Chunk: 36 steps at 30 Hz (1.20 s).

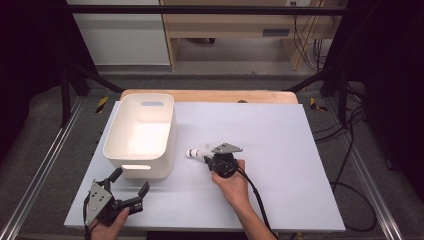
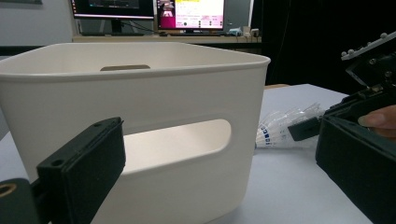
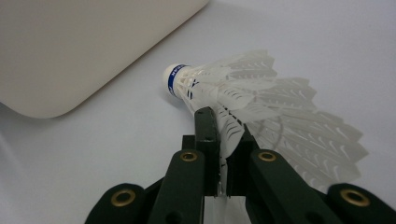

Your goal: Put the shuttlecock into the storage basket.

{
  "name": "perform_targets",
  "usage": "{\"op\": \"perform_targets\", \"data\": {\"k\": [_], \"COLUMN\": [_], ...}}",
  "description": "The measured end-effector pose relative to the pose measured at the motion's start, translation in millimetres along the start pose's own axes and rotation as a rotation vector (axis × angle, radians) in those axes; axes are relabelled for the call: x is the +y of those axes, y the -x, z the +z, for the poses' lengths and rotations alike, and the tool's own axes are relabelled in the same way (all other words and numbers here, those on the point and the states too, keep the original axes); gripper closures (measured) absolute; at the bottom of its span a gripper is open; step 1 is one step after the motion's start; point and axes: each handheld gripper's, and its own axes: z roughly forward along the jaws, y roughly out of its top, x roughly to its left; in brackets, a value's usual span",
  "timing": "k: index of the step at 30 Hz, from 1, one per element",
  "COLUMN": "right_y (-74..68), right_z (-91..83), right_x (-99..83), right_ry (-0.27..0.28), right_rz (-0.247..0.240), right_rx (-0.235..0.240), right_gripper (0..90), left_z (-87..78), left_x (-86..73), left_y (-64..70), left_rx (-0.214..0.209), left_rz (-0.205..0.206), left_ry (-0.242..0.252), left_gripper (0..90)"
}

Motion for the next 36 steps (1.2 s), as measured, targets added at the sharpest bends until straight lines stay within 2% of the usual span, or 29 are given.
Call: {"op": "perform_targets", "data": {"k": [4,14,28,36], "right_y": [4.1,7.3,9.0,14.5], "right_z": [-2.4,-10.6,-21.7,-27.4], "right_x": [0.4,0.7,6.3,12.1], "right_ry": [-0.002,0.011,0.021,0.028], "right_rz": [0.01,-0.018,-0.051,-0.05], "right_rx": [0.022,0.047,0.055,0.057], "right_gripper": [88.0,88.6,89.5,89.6], "left_z": [0.0,-0.4,-0.6,-0.3], "left_x": [-0.5,-0.3,-0.5,-0.8], "left_y": [-0.2,0.0,0.0,-0.4], "left_rx": [-0.001,0.002,0.0,0.001], "left_rz": [0.005,-0.003,-0.004,-0.004], "left_ry": [-0.004,0.0,0.002,0.002], "left_gripper": [1.7,1.7,1.4,1.4]}}
